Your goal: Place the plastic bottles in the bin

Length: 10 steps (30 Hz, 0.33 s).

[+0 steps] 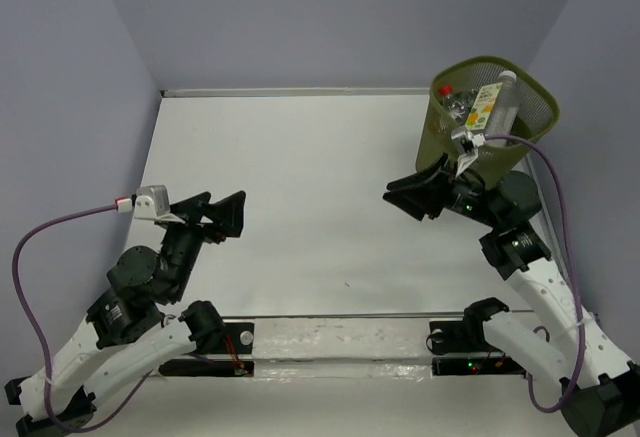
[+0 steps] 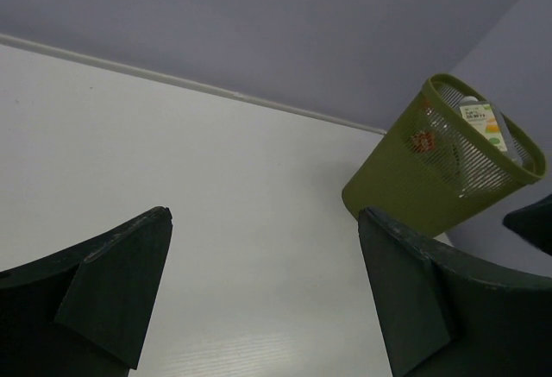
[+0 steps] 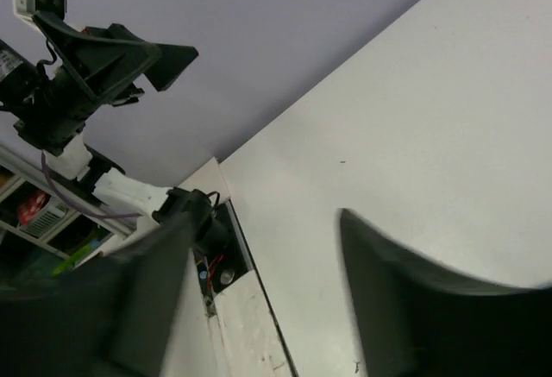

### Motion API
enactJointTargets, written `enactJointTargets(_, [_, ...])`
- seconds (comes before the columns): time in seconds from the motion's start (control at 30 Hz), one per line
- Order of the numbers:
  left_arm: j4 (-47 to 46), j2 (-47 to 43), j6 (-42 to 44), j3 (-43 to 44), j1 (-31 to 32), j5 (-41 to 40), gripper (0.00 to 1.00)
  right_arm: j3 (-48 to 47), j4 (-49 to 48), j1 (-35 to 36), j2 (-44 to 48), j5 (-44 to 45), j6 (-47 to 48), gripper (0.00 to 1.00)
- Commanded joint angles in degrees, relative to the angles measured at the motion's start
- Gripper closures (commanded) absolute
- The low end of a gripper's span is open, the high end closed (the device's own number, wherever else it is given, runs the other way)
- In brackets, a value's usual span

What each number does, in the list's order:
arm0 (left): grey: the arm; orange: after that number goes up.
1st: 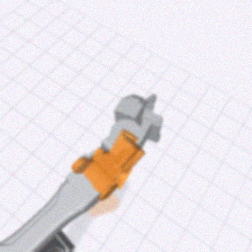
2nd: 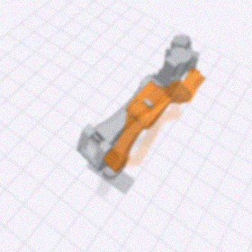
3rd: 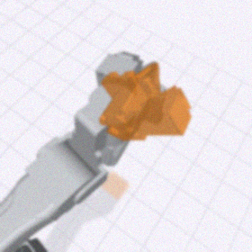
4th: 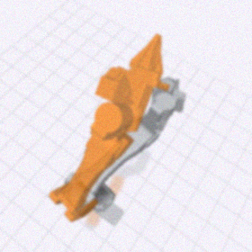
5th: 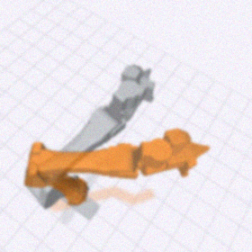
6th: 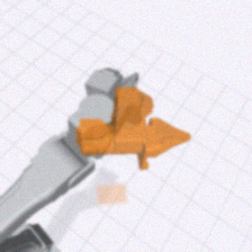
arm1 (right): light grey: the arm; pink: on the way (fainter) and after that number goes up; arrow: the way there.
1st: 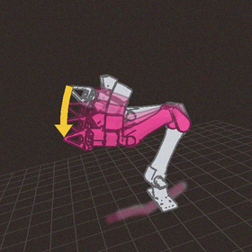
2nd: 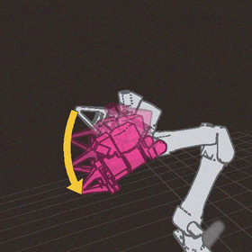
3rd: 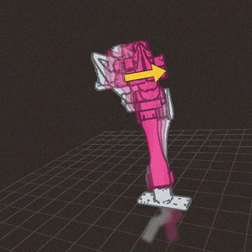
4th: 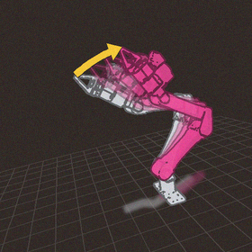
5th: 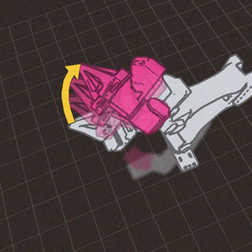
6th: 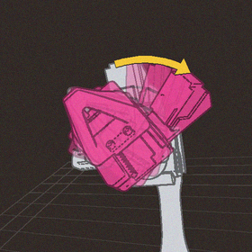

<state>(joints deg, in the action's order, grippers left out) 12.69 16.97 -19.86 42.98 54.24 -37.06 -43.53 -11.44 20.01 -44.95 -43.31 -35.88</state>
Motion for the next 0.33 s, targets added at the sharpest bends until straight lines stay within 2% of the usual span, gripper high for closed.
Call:
enactJointTargets(0.0, [-5.3, -1.41, 2.19, -0.97, -0.45, 1.99, 0.01, 5.55, -7.73, 0.47, 6.36, -0.12, 0.52, 0.0])
enactJointTargets(0.13, [-5.57, -0.54, 2.45, -0.71, -0.45, 1.64, 0.01, 4.95, 0.52, 0.47, 8.91, 3.05, 6.15, 0.0])
enactJointTargets(0.3, [-6.36, 1.65, 2.63, 0.08, -0.45, 2.08, 0.01, 4.42, 0.9, 0.47, 10.49, 6.13, 8.02, 0.0])
